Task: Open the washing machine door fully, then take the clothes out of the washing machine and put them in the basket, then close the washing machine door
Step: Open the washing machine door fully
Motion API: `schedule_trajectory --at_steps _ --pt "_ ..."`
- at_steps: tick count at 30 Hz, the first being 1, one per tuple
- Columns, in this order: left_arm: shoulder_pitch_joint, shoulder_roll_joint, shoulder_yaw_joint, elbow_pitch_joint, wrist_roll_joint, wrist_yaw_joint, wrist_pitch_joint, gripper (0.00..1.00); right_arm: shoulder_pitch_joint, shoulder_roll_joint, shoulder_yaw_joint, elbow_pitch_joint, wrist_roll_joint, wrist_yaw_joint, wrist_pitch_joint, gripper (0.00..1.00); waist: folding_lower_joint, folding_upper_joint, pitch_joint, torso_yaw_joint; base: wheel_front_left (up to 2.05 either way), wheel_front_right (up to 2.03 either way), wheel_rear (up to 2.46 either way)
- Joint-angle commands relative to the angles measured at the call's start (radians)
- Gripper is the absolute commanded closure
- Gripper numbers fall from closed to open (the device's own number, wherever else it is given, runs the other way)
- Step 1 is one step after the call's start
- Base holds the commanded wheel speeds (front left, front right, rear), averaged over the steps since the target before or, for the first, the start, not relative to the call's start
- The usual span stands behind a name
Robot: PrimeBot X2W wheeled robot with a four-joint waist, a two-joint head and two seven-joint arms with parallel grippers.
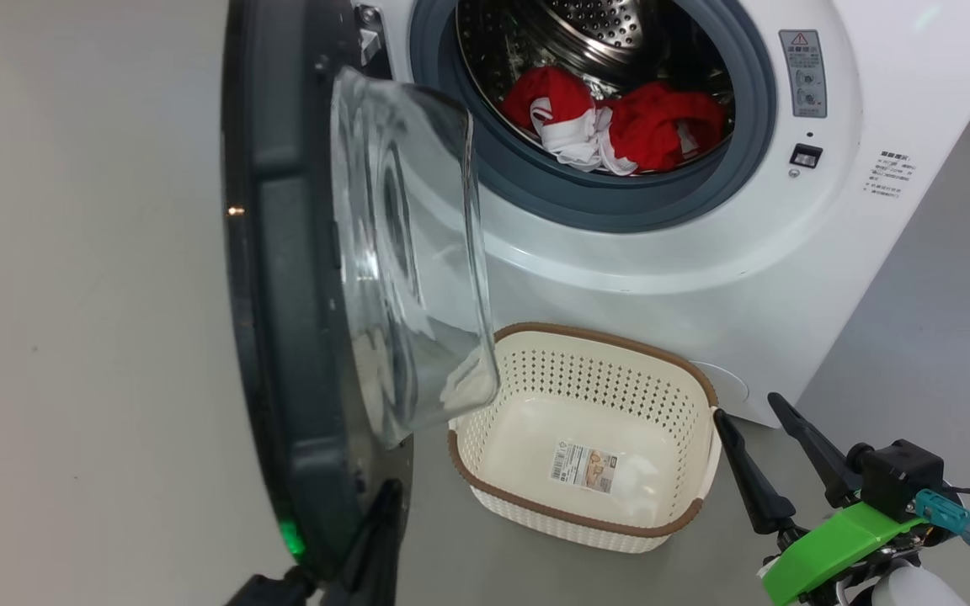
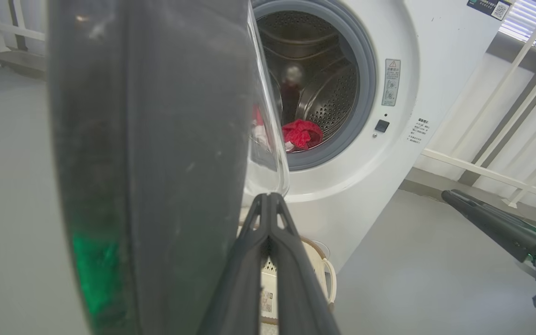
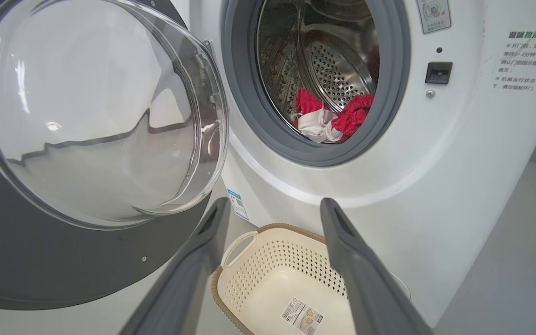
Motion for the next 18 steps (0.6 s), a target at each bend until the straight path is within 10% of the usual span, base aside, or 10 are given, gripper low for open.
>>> schedule_trajectory --at_steps 1,18 --pt "-0.023 0.006 0.067 -0.018 -0.006 0.02 -0.005 1.0 -0.012 -0.012 0.019 -0.027 -0.002 0.005 -0.009 0.0 0.0 -0.0001 0.002 0.002 0.0 0.0 0.0" --pt "-0.052 0.009 0.411 0.014 0.024 0.002 -0.005 1.0 -0.024 -0.019 0.027 -0.033 -0.003 0.005 -0.009 0.0 0.0 -0.0001 0.027 -0.005 0.0 0.0 0.0"
